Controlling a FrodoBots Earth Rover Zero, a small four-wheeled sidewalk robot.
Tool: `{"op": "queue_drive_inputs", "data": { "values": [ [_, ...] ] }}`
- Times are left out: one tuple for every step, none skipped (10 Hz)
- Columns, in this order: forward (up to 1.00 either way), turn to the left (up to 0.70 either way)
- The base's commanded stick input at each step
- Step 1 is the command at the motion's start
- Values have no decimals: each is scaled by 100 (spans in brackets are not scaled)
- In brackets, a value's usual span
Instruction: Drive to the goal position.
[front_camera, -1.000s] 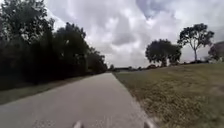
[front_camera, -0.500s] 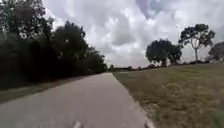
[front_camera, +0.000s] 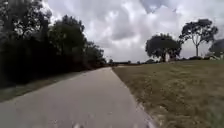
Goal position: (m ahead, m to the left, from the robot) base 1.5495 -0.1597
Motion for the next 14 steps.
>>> {"op": "queue_drive_inputs", "data": {
  "values": [
    [70,0],
    [70,0],
    [70,0],
    [70,0],
    [70,0],
    [70,0],
    [70,0],
    [70,0],
    [70,0],
    [70,0],
    [70,0],
    [70,0],
    [70,0],
    [70,0]
  ]
}}
